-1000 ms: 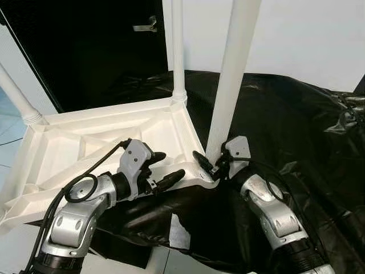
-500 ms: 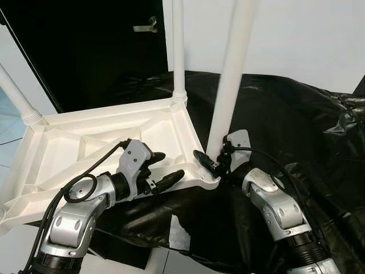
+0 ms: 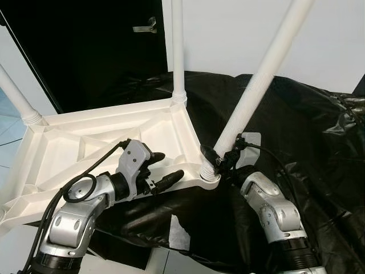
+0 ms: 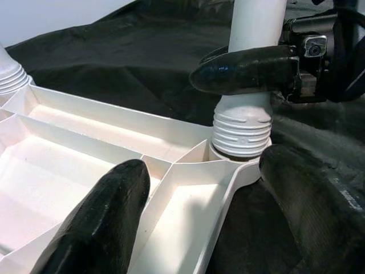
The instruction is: Building children table
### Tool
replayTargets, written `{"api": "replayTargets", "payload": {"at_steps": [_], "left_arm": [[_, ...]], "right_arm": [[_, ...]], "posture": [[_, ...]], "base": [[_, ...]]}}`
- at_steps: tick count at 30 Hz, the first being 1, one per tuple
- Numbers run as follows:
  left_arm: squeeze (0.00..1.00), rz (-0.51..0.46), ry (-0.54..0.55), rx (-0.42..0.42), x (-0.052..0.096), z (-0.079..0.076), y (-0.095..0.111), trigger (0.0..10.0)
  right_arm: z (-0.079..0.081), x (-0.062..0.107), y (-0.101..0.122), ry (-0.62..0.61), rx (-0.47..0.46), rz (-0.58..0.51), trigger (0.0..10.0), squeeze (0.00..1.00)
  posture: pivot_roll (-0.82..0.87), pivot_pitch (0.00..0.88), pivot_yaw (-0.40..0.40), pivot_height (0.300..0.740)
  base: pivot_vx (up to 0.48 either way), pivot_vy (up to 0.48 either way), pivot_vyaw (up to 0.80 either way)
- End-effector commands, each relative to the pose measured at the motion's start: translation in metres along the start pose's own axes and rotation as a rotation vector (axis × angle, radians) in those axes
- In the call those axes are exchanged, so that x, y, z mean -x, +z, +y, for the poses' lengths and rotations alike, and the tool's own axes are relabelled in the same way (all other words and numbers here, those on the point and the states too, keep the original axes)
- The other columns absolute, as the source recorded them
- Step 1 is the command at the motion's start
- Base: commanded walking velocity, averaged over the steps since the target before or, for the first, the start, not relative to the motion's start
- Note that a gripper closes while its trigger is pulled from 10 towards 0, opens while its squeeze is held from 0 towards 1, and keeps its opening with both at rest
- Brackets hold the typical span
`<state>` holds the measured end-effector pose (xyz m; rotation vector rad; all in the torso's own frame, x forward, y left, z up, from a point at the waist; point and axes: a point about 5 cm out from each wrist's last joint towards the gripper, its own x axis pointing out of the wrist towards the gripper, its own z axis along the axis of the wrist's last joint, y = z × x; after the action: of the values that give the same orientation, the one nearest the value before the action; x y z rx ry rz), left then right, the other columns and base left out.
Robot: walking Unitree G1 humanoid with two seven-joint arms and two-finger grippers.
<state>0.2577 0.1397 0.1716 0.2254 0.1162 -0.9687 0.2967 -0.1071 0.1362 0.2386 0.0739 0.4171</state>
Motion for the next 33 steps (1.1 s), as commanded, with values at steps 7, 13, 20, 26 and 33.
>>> {"api": "replayTargets", "payload": {"at_steps": [7,13,20,26,33], "left_arm": [[0.00,0.009,0.052,-0.006,0.003,0.008,0.000,10.0],[0.00,0.008,0.064,-0.007,0.005,0.010,0.001,10.0],[0.00,0.007,0.070,-0.007,0.006,0.011,0.001,10.0],[0.00,0.006,0.071,-0.007,0.006,0.012,0.002,10.0],[0.00,0.006,0.070,-0.011,0.006,0.012,0.003,10.0]], "right_arm": [[0.004,0.009,-0.031,0.050,0.322,0.097,10.0,0.00],[0.013,0.013,-0.039,0.123,0.405,0.101,10.0,0.00],[0.013,0.018,-0.044,0.162,0.440,0.080,10.0,0.00],[0.018,0.023,-0.043,0.233,0.480,0.021,10.0,0.00],[0.013,0.029,-0.046,0.207,0.355,-0.026,10.0,0.00]], "posture": [[0.08,0.000,0.037,0.740],[0.08,0.000,0.036,0.740],[0.08,0.000,0.038,0.740],[0.08,0.000,0.043,0.740],[0.08,0.000,0.045,0.740]], "base": [[0.000,0.000,0.00],[0.000,0.000,0.00],[0.000,0.000,0.00],[0.000,0.000,0.00],[0.000,0.000,0.00]]}}
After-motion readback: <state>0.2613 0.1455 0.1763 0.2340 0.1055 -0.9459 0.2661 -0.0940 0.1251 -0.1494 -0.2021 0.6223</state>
